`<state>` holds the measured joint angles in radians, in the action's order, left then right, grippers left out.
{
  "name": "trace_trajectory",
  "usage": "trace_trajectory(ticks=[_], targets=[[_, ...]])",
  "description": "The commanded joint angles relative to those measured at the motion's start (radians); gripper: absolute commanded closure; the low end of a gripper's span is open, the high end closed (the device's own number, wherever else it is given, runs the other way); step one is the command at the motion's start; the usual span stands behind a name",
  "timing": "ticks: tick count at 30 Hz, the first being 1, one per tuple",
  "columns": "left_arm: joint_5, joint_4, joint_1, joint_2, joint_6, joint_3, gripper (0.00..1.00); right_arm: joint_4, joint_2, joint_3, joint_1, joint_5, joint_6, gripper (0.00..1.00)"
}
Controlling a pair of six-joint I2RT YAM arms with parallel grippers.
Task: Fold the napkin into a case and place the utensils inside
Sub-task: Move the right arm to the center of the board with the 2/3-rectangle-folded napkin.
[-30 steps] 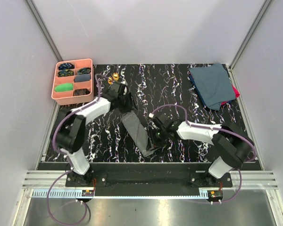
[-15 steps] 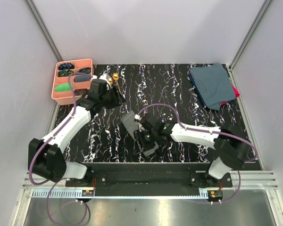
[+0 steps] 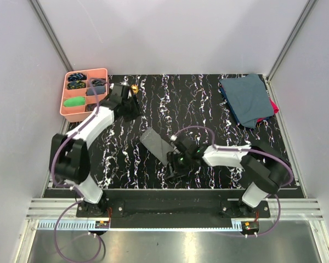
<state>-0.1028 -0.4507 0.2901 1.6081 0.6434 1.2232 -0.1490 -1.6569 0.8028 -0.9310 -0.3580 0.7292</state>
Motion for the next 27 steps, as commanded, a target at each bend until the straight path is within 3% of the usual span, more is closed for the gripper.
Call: trace_trajectory(ticks=[1, 8, 11, 13, 16, 27], targets=[[0.100, -0.034, -0.031, 0.155, -0.050, 0.236, 0.48, -0.026, 0.054, -0.062, 0.162, 0.131, -0.091, 0.46], [0.170, -0.104, -0.140, 0.476, -0.071, 0.579, 0.48, -0.182, -0.050, 0.194, 0.380, 0.148, -0.301, 0.36], [0.181, -0.131, -0.187, 0.633, -0.080, 0.772, 0.49, -0.213, -0.021, 0.257, 0.396, 0.110, -0.361, 0.26], [0.196, -0.135, -0.204, 0.734, -0.090, 0.899, 0.54, -0.233, 0.029, 0.275, 0.397, 0.088, -0.381, 0.20], [0.224, -0.163, -0.206, 0.820, -0.146, 1.016, 0.57, -0.274, 0.109, 0.277, 0.397, 0.102, -0.402, 0.16], [0.249, -0.200, -0.181, 0.885, -0.237, 1.019, 0.58, -0.305, 0.263, 0.234, 0.399, 0.105, -0.444, 0.13]])
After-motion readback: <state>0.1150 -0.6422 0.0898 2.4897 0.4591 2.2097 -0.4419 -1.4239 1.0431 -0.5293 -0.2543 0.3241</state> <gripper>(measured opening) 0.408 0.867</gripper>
